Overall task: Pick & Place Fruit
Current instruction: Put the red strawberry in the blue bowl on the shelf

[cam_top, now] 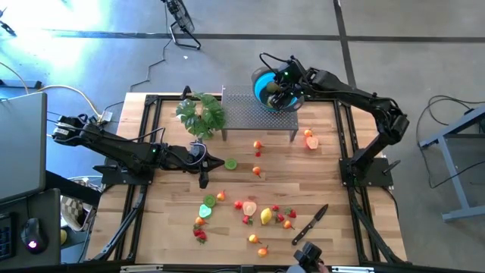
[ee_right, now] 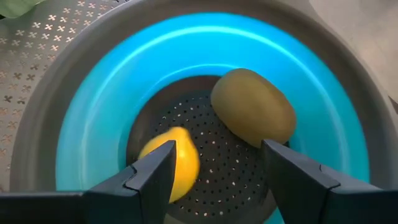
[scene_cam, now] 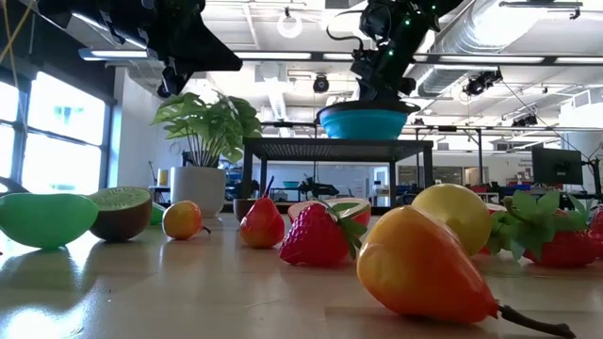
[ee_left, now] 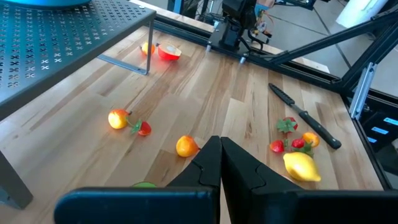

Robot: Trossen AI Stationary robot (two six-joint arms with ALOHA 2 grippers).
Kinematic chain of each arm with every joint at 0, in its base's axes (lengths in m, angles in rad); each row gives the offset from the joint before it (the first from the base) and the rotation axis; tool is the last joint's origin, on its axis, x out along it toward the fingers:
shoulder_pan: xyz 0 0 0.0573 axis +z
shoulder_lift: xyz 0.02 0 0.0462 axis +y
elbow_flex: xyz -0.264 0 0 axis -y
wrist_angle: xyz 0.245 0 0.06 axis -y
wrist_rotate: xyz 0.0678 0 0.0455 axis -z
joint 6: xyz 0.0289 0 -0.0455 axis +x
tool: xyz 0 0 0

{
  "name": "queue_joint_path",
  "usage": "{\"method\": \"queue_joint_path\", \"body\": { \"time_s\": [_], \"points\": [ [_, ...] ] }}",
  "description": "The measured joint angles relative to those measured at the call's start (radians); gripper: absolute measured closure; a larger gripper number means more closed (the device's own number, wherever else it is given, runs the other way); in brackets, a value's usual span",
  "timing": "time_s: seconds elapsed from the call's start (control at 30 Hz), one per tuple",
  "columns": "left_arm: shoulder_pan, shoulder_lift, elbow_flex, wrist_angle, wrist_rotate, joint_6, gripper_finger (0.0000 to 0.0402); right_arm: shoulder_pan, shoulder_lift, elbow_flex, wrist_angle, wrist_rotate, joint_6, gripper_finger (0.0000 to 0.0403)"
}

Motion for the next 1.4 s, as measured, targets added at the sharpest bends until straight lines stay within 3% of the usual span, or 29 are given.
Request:
{"method": "queue_joint_path", "body": {
  "time_s": [1.03,1.4],
  "points": [
    [0.000,0.000,0.000,0.000,0.003,0.002,0.0402,0.011,0.000,0.000,0.091,0.023,0.011,0.0174],
    [-0.001,0.000,0.000,-0.001,0.003,0.001,0.0402,0.072,-0.072,-0.001,0.113,0.026,0.036,0.0174]
  ]
}}
